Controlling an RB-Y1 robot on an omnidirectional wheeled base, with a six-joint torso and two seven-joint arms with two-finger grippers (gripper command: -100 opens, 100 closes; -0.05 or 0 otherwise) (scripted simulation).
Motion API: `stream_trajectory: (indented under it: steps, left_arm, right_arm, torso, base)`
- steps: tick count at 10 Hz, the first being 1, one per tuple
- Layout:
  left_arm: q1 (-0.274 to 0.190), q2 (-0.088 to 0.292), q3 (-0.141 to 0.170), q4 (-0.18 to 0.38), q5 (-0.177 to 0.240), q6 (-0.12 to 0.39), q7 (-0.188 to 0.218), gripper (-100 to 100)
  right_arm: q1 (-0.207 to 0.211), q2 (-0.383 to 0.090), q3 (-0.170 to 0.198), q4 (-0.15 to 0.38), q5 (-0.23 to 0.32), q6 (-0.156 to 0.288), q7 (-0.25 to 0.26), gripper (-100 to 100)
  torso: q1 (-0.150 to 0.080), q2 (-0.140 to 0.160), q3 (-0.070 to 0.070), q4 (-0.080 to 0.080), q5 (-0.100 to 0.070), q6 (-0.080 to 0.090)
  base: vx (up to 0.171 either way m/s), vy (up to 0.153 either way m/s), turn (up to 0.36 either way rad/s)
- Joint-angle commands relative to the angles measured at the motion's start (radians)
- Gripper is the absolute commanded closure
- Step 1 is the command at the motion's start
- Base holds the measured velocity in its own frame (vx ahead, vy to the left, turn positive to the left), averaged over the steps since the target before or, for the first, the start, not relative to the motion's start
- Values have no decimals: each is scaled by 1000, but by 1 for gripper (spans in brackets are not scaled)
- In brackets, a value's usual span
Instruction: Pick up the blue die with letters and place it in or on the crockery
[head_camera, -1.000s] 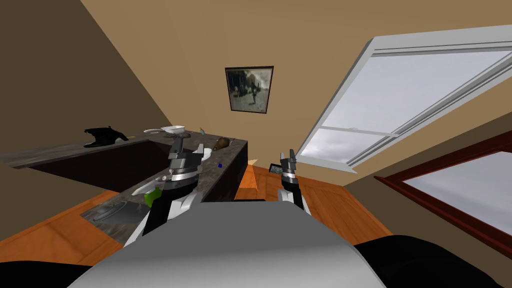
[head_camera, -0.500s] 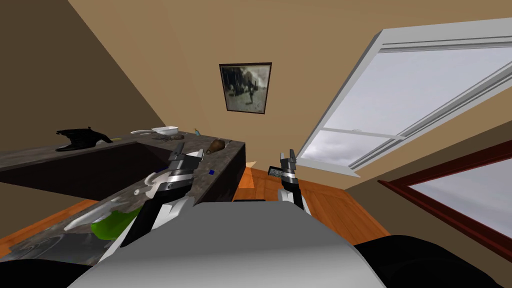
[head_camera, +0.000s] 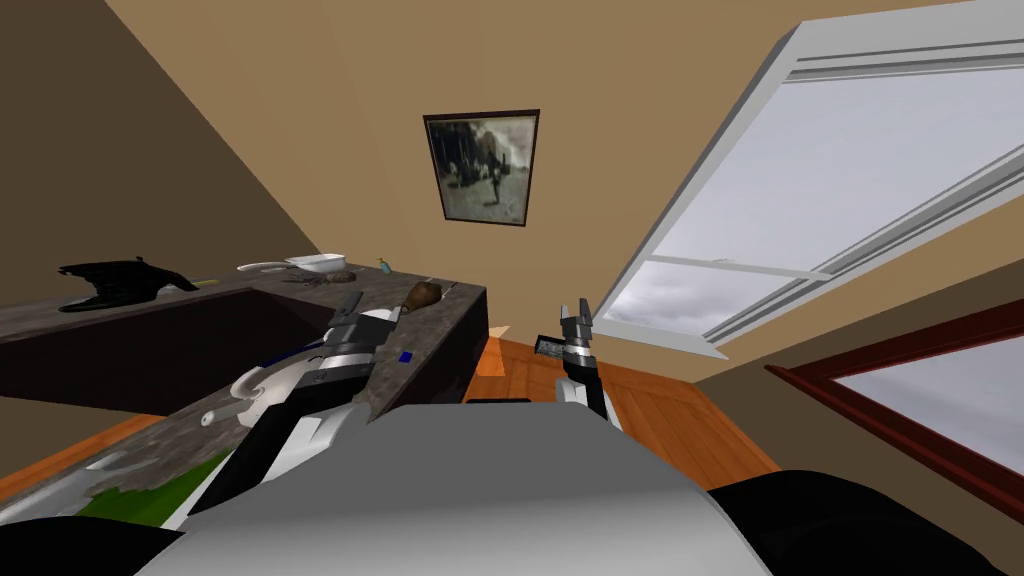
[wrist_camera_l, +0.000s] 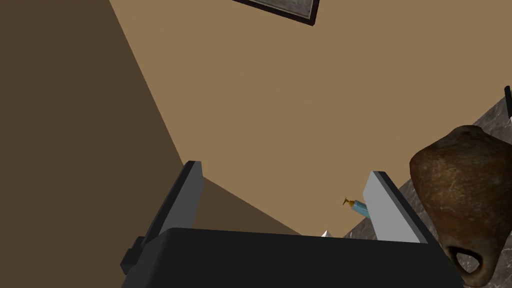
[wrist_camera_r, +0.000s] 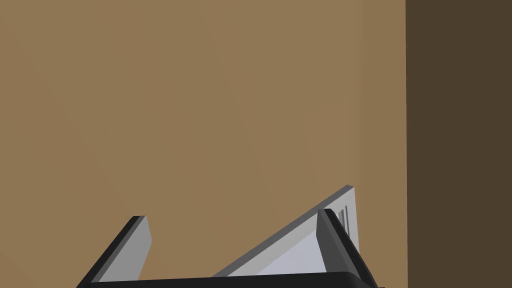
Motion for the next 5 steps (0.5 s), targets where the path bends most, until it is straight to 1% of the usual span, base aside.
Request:
stream_trajectory:
  steps: [1, 2, 3, 4, 5]
  left_arm:
    - [25, 17, 35, 7, 42, 50, 48, -100]
    - [25, 17, 35, 7, 42, 60, 48, -100]
    - [43, 26, 56, 9, 68, 94, 76, -100]
    - [61, 35, 76, 12, 96, 122, 105, -100]
    - [78, 43, 95, 14, 123, 167, 134, -100]
  right_arm:
    - [0, 0, 0, 0, 0, 0, 0, 0]
    - [0, 0, 0, 0, 0, 0, 0, 0]
    - [0, 0, 0, 0, 0, 0, 0, 0]
    - [0, 0, 0, 0, 0, 0, 0, 0]
    - [0, 0, 0, 0, 0, 0, 0, 0]
  torso:
    - [0, 0, 0, 0, 0, 0]
    - [-1, -4, -2, -1, 0, 0]
    - [-1, -2, -1, -1, 0, 0]
    - [0, 0, 0, 0, 0, 0]
    - [-1, -1, -1, 0, 0, 0]
  base:
    - [193, -80, -17]
    - [138, -65, 5]
    - [107, -53, -1]
    - [151, -67, 4]
    - [169, -70, 20]
